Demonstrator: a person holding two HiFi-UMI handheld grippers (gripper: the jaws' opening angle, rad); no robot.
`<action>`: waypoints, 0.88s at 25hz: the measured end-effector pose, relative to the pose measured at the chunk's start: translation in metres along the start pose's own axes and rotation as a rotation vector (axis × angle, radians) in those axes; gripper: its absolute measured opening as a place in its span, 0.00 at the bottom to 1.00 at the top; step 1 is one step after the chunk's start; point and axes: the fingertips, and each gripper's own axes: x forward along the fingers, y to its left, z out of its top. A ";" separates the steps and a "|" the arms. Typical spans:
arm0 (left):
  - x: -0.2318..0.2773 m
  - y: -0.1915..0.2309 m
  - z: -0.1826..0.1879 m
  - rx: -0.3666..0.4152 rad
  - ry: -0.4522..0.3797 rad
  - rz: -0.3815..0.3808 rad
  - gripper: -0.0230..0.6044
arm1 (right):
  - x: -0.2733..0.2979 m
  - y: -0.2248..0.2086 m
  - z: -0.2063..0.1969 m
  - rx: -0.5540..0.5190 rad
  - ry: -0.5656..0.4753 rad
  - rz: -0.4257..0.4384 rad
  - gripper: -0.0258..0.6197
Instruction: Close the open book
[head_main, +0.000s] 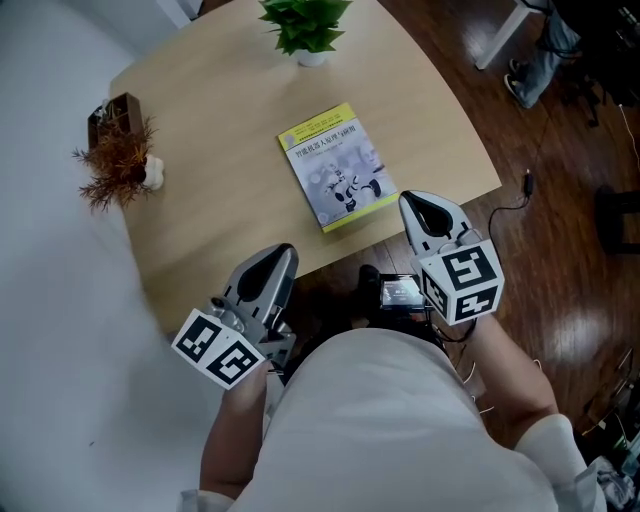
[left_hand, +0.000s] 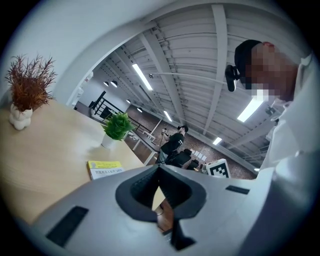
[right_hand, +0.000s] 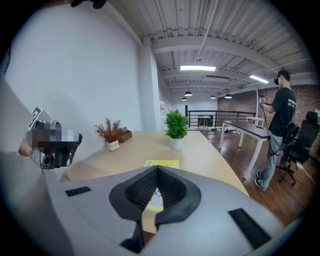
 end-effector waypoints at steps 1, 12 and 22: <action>-0.002 -0.002 0.001 0.002 -0.002 -0.002 0.03 | -0.002 0.003 0.002 -0.001 -0.003 0.007 0.04; -0.022 -0.023 -0.003 0.012 0.005 -0.006 0.03 | -0.030 0.030 0.011 -0.025 -0.021 0.070 0.04; -0.041 -0.037 0.000 0.034 0.004 0.005 0.03 | -0.046 0.054 0.023 -0.043 -0.036 0.123 0.04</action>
